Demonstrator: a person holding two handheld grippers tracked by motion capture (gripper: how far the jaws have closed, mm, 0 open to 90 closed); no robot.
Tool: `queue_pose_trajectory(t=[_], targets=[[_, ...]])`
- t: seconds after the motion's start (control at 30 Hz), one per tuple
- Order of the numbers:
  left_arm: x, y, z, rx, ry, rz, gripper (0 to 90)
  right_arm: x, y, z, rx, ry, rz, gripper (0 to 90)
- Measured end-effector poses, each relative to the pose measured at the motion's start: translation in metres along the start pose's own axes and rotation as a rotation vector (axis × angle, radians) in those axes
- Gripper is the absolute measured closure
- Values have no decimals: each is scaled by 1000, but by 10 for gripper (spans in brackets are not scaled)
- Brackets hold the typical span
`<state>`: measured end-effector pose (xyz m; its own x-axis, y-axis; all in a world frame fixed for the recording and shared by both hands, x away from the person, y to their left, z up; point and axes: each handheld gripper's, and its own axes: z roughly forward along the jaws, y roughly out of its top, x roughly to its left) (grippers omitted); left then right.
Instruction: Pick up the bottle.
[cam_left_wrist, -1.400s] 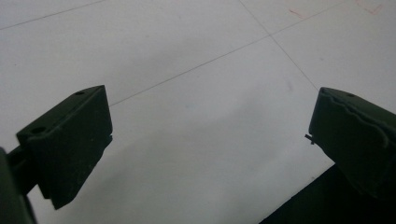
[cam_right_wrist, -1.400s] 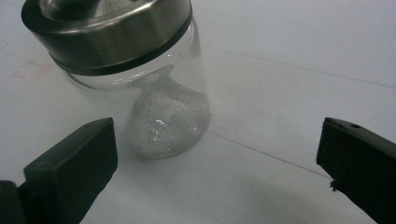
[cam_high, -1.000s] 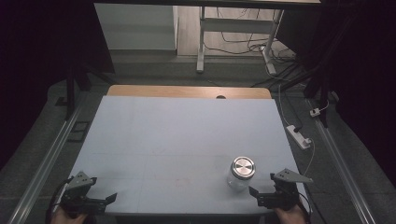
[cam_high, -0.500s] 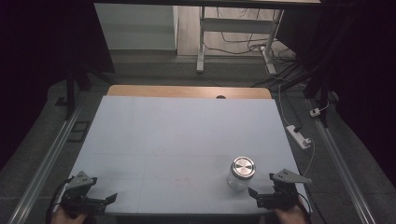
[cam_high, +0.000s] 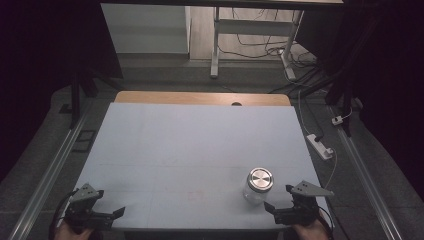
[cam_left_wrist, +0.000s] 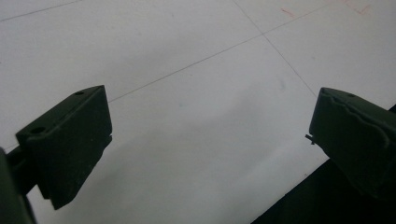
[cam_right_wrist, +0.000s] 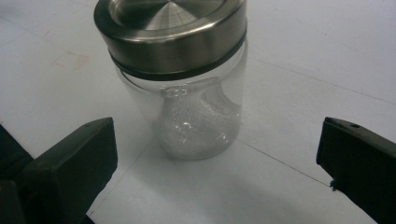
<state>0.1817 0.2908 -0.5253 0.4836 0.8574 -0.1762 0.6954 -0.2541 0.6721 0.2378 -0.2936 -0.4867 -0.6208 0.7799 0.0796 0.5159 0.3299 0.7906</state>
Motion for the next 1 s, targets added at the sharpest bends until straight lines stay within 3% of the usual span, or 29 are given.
queue_pose_trajectory(t=[0.5, 1.0], targets=[[1, 0, 0, 0, -6, -6, 1, 10, 9, 9, -24, 63, -58, 0], [1, 1, 1, 7, -8, 0, 0, 11, 21, 30, 13, 47, -71, 0]])
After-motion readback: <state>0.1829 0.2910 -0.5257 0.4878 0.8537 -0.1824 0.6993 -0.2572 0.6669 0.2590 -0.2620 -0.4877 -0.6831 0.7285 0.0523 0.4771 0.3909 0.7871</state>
